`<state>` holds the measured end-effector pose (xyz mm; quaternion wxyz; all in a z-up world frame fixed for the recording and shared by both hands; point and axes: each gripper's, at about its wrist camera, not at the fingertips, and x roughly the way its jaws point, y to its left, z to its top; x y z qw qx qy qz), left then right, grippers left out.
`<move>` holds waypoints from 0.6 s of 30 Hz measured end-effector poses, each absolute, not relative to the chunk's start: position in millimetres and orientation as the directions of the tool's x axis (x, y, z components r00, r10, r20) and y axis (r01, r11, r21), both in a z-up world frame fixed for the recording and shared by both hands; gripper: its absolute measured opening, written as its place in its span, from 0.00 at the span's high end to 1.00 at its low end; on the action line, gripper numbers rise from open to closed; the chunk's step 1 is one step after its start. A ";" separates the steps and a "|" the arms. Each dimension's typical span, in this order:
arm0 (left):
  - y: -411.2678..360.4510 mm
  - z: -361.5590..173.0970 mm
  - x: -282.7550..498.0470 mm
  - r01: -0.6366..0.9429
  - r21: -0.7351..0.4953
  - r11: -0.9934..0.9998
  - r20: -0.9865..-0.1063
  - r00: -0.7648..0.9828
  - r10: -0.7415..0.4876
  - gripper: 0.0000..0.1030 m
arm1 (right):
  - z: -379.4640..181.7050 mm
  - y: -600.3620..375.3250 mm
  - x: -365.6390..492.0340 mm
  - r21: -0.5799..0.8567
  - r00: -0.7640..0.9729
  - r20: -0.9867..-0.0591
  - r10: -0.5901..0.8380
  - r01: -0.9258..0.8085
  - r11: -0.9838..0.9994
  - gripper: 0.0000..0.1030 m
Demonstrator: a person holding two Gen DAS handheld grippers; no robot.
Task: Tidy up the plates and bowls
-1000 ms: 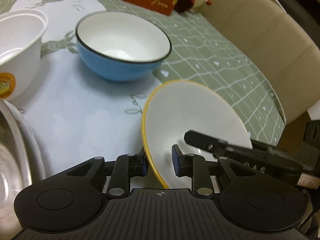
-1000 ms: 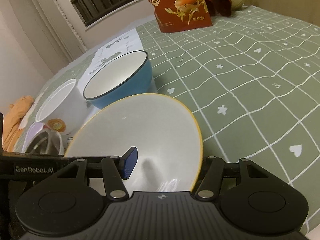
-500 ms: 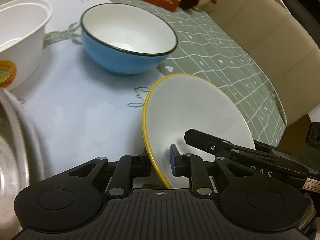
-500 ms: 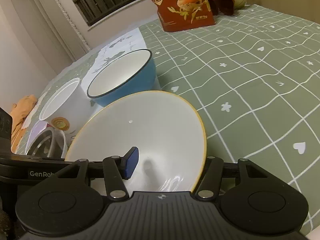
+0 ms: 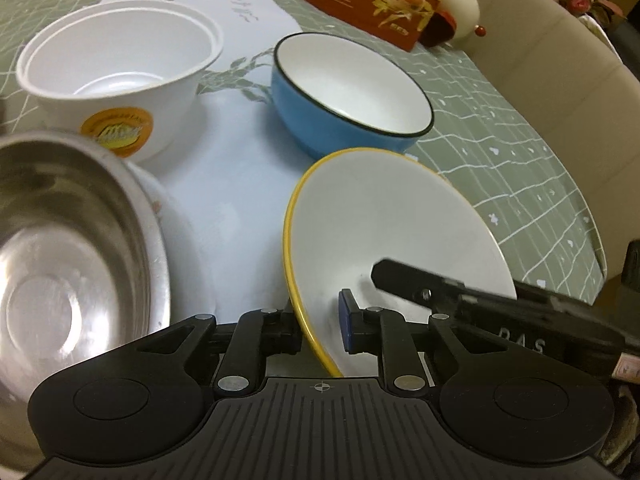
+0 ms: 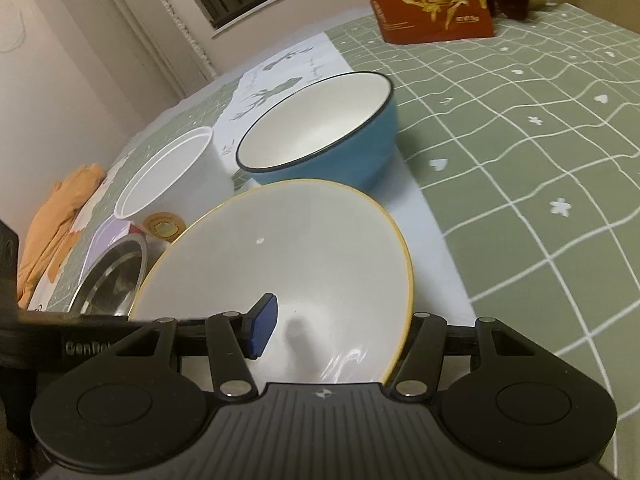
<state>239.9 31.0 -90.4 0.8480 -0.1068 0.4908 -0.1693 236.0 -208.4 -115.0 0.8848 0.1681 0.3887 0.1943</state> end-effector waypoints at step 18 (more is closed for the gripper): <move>24.8 -91.0 233.4 0.190 -0.301 0.935 -0.791 0.497 -0.356 0.82 | -116.0 -199.0 235.3 0.395 0.632 -0.635 0.445 -0.230 0.889 0.46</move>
